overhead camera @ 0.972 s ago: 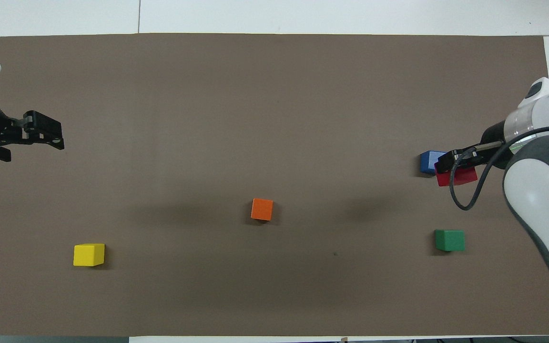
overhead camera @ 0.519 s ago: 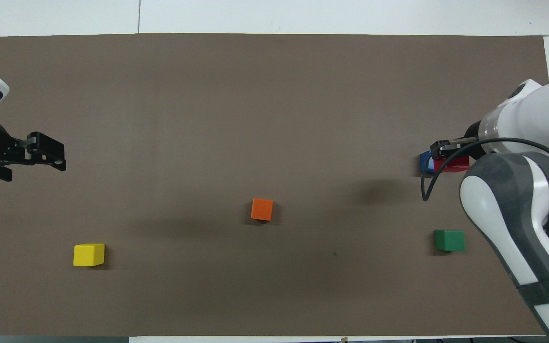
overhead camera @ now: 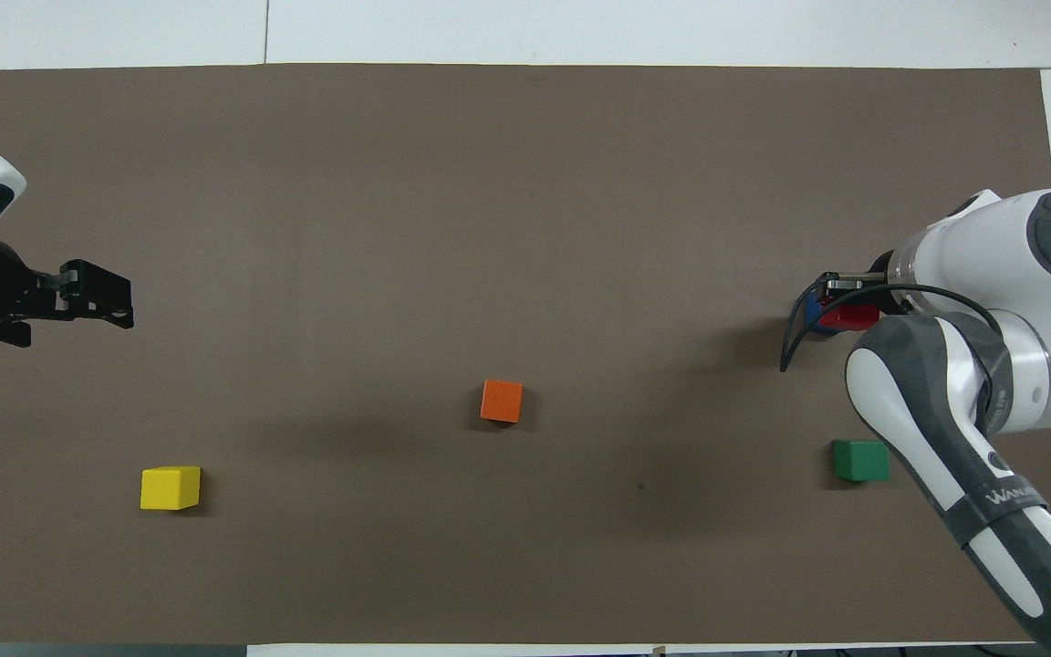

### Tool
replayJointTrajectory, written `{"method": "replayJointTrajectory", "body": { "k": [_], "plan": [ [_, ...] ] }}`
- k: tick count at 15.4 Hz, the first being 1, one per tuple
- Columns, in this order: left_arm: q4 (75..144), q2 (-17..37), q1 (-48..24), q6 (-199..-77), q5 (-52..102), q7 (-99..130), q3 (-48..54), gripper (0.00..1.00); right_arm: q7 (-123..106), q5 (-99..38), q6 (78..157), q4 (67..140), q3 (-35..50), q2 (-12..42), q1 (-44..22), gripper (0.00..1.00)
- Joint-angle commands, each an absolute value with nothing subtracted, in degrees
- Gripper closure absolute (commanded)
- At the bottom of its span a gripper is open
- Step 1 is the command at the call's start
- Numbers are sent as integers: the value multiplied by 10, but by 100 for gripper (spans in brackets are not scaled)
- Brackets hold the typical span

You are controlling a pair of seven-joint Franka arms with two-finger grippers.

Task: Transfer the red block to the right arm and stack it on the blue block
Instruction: 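Lower the red cube onto the blue cube with the right gripper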

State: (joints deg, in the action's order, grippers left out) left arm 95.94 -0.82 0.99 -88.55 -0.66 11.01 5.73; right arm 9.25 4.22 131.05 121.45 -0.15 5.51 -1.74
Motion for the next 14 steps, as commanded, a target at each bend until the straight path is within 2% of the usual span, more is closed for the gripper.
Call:
{"method": "replayJointTrajectory", "body": {
  "k": [1,14],
  "plan": [
    [969,-17,4,-908,-17,104,52,0,104,62,1353,1238,4,62,1,100],
    [952,-15,-5,-909,-16,103,51,0,115,61,1377,1238,5,79,13,100]
  ]
}}
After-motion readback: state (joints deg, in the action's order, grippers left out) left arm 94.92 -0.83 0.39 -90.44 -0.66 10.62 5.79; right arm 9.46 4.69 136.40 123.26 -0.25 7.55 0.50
